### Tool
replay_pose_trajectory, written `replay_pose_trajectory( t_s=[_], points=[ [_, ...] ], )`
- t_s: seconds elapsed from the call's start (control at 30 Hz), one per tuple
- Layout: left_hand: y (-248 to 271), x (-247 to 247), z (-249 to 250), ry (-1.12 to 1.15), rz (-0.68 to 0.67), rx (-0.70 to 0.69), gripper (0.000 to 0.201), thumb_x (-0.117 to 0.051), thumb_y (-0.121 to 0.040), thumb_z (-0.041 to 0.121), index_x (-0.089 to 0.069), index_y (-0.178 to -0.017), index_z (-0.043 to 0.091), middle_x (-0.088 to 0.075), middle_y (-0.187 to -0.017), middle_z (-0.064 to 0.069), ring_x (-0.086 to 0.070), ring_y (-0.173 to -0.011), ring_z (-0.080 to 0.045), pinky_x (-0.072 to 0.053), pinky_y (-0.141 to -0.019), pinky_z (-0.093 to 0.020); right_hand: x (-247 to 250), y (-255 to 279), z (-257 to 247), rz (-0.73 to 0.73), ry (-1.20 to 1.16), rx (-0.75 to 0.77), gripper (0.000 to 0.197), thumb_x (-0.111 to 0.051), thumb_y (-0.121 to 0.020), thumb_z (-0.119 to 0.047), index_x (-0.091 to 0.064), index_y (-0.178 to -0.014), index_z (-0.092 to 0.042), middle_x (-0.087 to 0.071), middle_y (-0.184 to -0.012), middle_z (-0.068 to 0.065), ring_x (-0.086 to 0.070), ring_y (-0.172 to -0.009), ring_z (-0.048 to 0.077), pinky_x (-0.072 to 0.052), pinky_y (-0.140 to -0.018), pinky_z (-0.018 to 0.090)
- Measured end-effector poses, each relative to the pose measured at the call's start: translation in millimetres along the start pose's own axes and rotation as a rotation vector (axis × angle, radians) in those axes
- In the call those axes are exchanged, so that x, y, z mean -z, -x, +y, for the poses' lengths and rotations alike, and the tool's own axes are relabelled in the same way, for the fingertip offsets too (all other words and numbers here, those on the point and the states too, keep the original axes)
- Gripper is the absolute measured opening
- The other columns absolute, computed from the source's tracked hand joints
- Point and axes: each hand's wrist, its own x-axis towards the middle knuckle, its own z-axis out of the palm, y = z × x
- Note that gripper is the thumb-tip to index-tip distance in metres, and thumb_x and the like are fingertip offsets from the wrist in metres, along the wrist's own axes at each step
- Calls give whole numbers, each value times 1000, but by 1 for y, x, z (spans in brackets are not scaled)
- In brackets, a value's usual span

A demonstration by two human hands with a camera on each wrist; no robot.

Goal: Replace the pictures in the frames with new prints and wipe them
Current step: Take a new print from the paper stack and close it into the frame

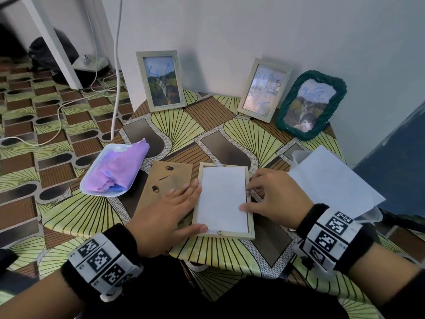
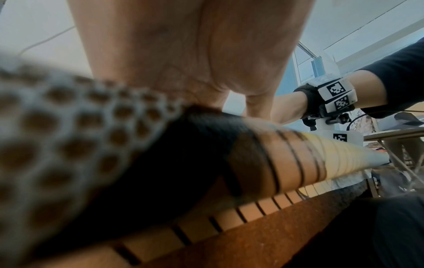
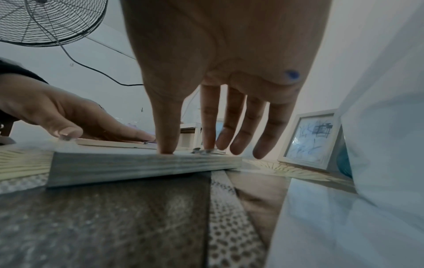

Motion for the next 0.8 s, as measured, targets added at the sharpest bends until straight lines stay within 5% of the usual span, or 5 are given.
replay_pose_trajectory(
  t_s=[0.17,0.33,0.5,0.67,0.8],
  points=[
    [1,0,0,0,11,2,90,-31,-90,69,14,-154,26,24,-158,15,19,-145,2,8,-118,-18,0,-2,0,-5,85,9,43,-76,-70,-58,-67,-93,-23,-54,-97,-12,-49,-93,7,-48,-80,30],
    [1,0,1,4,6,2,89,-31,-90,69,14,-154,26,24,-158,15,19,-145,3,8,-119,-18,2,-4,-3,-26,132,-4,40,-74,-72,-56,-54,-79,-22,-53,-78,-10,-51,-75,11,-44,-66,29],
    [1,0,1,8,-3,4,91,-28,-88,71,14,-154,26,24,-158,16,20,-144,4,8,-120,-20,-8,0,-5,-13,131,-17,34,-70,-80,-51,-58,-99,-25,-52,-82,-14,-53,-83,13,-38,-67,28],
    [0,-1,0,-12,-7,2,92,-25,-86,73,13,-154,25,23,-158,14,19,-145,2,5,-122,-23,-11,1,-4,8,160,35,44,-67,-83,-49,-62,-121,-27,-56,-114,-7,-54,-109,17,-48,-87,36],
    [0,0,-2,13,-4,-5,91,-29,-88,72,12,-155,25,22,-159,15,17,-146,3,5,-121,-22,-15,-2,-3,-103,246,174,39,-57,-94,-41,-60,-129,-24,-49,-140,-5,-39,-132,16,-39,-106,38]
  ],
)
